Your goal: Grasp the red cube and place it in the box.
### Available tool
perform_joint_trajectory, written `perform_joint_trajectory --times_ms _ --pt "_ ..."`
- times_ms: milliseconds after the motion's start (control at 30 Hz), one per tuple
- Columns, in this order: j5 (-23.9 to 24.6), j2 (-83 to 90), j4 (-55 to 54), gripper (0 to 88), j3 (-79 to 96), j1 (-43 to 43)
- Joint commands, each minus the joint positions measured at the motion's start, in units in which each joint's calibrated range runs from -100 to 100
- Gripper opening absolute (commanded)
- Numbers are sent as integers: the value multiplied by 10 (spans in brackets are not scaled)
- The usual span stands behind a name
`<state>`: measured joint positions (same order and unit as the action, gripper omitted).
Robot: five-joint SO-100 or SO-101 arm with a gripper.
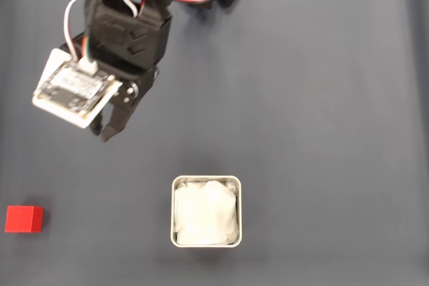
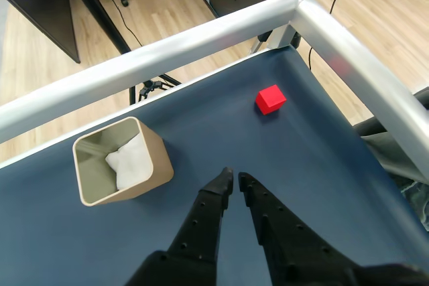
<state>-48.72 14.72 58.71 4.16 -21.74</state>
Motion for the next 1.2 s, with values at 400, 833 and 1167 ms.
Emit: perform_joint_trajectory --times_ms 400,833,1167 --pt "-4 -128 -28 47 -140 -52" --pt "4 -239 -28 164 -243 -73" --pt "2 -316 -83 218 -289 -89"
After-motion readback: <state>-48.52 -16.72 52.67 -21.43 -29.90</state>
